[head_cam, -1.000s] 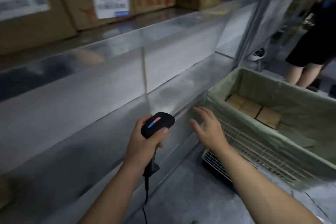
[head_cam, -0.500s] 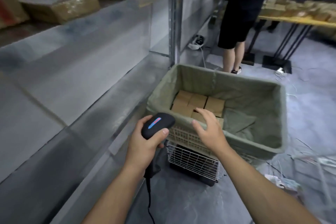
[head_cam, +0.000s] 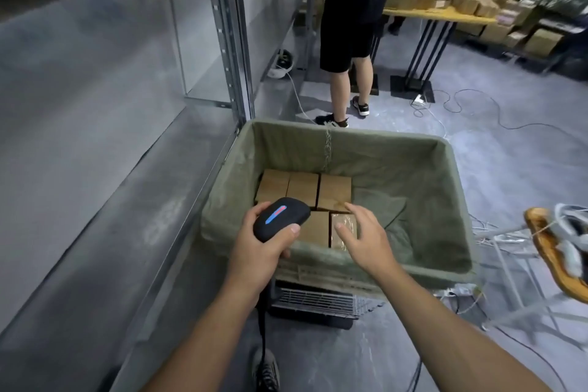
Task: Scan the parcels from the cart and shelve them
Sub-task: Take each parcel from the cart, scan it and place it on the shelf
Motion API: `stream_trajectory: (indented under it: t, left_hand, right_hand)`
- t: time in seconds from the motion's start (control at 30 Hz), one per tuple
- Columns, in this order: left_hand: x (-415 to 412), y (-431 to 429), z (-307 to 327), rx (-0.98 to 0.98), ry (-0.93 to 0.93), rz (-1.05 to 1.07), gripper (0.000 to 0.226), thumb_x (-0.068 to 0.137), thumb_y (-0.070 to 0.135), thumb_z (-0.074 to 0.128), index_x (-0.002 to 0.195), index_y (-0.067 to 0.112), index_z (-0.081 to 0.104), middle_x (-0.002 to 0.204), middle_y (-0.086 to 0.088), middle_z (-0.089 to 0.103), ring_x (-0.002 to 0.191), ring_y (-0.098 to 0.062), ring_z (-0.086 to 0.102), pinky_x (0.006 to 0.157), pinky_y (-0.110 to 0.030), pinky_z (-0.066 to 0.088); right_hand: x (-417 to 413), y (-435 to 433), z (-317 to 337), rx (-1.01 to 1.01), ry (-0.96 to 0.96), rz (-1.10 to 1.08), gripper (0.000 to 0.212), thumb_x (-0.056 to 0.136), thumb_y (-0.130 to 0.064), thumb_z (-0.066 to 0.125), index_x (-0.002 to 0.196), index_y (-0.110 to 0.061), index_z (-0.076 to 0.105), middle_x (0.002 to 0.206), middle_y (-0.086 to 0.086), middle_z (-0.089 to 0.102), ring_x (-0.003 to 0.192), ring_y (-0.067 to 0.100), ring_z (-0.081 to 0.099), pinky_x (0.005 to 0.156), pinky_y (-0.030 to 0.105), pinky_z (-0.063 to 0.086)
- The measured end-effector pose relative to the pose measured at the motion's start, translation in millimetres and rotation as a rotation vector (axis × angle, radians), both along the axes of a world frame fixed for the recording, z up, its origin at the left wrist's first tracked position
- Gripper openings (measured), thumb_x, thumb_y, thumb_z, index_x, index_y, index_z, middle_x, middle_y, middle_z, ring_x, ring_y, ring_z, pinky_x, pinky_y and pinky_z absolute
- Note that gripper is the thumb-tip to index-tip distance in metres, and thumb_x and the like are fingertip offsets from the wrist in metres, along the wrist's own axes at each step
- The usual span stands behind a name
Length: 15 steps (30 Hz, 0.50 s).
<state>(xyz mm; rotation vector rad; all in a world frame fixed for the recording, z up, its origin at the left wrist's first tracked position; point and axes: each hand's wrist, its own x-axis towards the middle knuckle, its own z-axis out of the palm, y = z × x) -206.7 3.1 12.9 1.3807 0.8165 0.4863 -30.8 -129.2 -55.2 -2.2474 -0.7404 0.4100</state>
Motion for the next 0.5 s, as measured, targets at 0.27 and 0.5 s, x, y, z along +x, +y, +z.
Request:
stream_trajectory:
  t: [0.27,0.5]
  left_hand:
    - [62.0,49.3,-17.5,-0.031,0.069,-0.13,0.049,0.075,0.03,0.085,0.114,0.041,0.058,0.11,-0.003,0.071,0.072,-0.017,0.067,0.065,-0.026,0.057]
    - [108.7,70.3,-31.5,-0.078,0.102,-0.101,0.05,0.077,0.026,0.085,0.116,0.041,0.058,0.113,0.0,0.069,0.079,-0.021,0.068,0.061,-0.019,0.053]
  right_hand:
    - [34.7,33.0,-18.5,-0.077,0.05,-0.088,0.055,0.1,-0.036,0.059,0.149,-0.015,0.046,0.15,0.005,0.045,0.139,0.017,0.04,0.107,0.022,0.026]
    - [75.2,49.8,-42.6,-0.136,0.134,-0.11,0.058,0.1,-0.038,0.058,0.151,-0.016,0.042,0.152,0.006,0.043,0.141,0.02,0.039,0.113,0.031,0.029]
